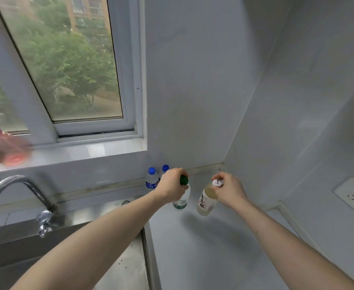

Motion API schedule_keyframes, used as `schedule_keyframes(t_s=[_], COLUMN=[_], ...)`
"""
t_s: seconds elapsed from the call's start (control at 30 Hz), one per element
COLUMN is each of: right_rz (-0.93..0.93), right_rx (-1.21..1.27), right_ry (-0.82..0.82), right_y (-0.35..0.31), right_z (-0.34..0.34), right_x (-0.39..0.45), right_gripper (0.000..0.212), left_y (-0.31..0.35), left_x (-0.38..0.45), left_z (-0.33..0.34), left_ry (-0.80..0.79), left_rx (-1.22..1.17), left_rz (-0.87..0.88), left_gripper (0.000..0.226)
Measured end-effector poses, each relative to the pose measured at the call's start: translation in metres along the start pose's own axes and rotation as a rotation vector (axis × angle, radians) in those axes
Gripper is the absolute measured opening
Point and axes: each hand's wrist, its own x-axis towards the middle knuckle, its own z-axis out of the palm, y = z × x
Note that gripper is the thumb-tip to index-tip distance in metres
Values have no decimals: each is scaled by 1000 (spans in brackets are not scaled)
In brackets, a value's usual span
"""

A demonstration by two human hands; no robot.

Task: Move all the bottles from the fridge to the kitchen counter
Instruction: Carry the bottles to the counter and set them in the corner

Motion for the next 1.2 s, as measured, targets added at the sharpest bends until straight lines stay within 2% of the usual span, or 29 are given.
schedule_keyframes(t_s=[0.27,0.6,1.2], right_rz=[48,6,-44], right_rx=[-20,-45,-60], right_ry=[-13,-52,-120], right_y=[-2,-2,-9], right_z=[23,36,66], right_x=[62,121,182], right_gripper=[27,38,40], left_y=[-13,-30,-48], left_x=[59,117,170], left_z=[11,20,26], left_ry=[-46,-101,-64], left_rx=[74,104,115], left_rz=[-38,-77,-134], left_gripper=[25,31,34])
